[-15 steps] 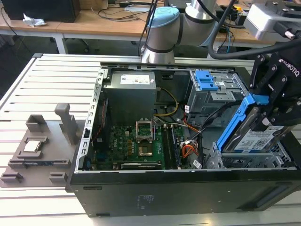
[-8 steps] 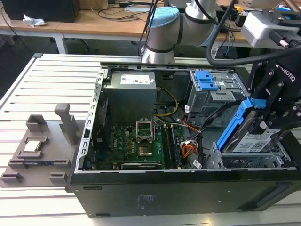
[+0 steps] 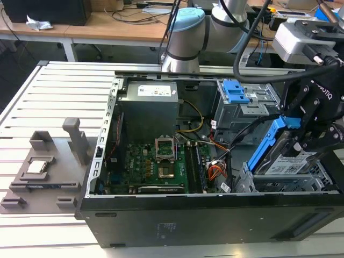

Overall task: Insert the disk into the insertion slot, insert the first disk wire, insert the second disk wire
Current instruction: 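Insert the disk into the insertion slot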

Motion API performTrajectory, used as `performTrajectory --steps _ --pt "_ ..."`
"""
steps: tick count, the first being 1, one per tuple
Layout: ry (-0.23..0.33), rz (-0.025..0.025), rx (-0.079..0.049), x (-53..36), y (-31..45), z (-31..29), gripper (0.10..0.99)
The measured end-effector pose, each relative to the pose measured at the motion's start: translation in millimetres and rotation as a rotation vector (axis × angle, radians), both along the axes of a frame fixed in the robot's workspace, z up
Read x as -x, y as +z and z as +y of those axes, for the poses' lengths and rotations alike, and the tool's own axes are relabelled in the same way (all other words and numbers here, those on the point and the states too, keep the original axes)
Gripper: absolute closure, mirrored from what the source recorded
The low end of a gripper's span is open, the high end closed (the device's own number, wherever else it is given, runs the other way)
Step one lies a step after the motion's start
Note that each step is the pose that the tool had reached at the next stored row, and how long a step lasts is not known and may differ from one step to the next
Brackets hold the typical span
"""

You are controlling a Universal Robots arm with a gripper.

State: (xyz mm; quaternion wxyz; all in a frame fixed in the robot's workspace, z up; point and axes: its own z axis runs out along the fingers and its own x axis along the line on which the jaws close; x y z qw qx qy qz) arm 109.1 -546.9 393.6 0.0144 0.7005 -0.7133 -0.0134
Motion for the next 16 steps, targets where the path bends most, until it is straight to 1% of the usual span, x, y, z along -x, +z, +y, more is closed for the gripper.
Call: performTrajectory --steps 7,8,9,15,16 --pt "0.0 0.0 0.0 0.0 -0.1 0.0 0.725" --pt "0.0 0.0 0.0 0.0 -0.2 0.0 0.714" --pt "0.0 0.0 0.0 0.0 -0.2 0.0 0.651" --pt "0.0 0.0001 0.0 0.0 -0.4 0.0 0.651" --pt "0.0 0.0 0.0 0.0 -0.4 0.0 0.792"
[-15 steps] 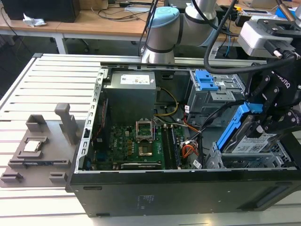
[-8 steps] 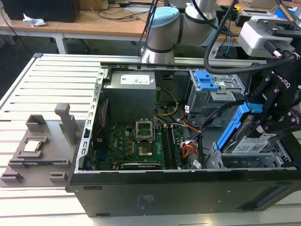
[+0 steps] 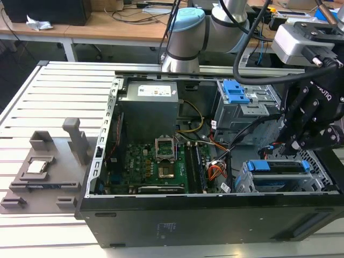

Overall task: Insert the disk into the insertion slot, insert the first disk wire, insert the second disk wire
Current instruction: 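Insert the disk into the insertion slot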

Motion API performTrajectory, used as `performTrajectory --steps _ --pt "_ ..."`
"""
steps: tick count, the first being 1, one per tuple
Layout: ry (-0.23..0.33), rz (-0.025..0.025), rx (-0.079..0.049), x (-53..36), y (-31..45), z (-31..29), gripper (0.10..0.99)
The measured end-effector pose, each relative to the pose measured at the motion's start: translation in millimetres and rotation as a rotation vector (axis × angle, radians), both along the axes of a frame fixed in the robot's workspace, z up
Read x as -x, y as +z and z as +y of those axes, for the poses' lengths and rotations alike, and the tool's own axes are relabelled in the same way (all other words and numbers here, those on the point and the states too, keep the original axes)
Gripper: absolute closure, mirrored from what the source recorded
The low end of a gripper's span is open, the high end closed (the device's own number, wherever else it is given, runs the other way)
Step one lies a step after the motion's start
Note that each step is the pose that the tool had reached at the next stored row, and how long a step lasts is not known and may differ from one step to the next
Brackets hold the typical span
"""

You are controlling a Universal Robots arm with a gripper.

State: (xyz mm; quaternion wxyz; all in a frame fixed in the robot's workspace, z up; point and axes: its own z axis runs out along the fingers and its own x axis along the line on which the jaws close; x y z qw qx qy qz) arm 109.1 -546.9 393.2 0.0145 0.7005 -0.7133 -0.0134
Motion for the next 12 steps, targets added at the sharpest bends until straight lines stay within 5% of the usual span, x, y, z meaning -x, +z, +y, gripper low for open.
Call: performTrajectory --steps 1,4,12 --pt "0.0 0.0 0.0 0.0 0.0 0.0 0.792" --pt "0.0 0.0 0.0 0.0 -0.1 0.0 0.973" --pt "0.0 0.0003 0.0 -3.3 -0.4 0.6 0.98"
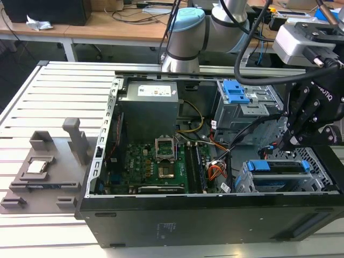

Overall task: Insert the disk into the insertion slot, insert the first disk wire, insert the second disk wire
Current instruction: 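Insert the disk into the insertion slot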

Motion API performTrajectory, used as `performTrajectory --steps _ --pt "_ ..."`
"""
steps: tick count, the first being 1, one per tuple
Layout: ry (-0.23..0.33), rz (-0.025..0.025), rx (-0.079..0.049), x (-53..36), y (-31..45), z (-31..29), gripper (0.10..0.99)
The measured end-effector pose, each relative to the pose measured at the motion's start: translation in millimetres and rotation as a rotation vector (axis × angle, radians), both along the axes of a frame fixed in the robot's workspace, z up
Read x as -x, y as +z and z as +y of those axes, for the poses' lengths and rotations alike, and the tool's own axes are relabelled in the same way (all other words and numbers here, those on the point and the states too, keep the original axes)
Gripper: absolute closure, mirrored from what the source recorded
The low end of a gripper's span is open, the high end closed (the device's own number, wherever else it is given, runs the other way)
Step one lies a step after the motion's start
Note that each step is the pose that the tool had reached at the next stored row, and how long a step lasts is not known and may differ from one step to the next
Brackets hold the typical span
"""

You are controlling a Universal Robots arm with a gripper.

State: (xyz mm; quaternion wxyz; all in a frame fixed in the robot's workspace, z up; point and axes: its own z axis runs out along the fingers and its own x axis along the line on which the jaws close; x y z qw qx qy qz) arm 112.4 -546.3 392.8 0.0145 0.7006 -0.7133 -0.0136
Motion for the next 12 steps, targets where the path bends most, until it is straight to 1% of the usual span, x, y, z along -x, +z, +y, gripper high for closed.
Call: performTrajectory --steps 2,4,8,12 --pt "0.0 0.0003 0.0 -3.2 0.0 1.1 0.98" --pt "0.0 0.0012 0.0 -5.9 -1.6 1.6 0.98" --pt "0.0 0.0022 0.001 -8.2 -10.7 1.6 0.98" --pt "0.0 0.0022 0.001 -9.0 -18.1 1.7 0.98"
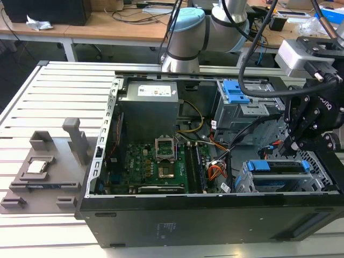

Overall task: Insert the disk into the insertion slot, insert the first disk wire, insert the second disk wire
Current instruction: 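Insert the disk into the insertion slot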

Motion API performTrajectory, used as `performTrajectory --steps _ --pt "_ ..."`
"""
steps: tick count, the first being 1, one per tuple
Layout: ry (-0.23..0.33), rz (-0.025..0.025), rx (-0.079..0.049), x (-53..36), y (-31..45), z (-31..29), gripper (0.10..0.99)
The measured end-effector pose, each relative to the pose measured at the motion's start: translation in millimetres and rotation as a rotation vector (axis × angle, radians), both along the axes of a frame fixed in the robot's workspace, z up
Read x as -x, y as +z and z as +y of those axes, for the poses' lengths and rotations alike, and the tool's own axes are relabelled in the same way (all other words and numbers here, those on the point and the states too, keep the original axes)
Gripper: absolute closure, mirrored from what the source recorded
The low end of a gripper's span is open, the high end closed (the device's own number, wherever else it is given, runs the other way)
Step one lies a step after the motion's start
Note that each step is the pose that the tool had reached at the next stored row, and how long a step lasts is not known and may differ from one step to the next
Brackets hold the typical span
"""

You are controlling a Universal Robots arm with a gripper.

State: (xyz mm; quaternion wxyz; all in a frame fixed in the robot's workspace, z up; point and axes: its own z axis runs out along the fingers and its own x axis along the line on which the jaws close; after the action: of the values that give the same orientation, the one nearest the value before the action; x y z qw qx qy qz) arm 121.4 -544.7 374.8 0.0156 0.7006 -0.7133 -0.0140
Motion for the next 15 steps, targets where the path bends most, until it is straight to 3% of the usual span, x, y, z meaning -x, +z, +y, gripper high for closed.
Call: performTrajectory --steps 7,15 --pt "0.0 0.0 0.0 -0.3 -11.5 0.0 0.98" --pt "0.0 0.0 0.0 -11.7 -14.5 0.1 0.98"
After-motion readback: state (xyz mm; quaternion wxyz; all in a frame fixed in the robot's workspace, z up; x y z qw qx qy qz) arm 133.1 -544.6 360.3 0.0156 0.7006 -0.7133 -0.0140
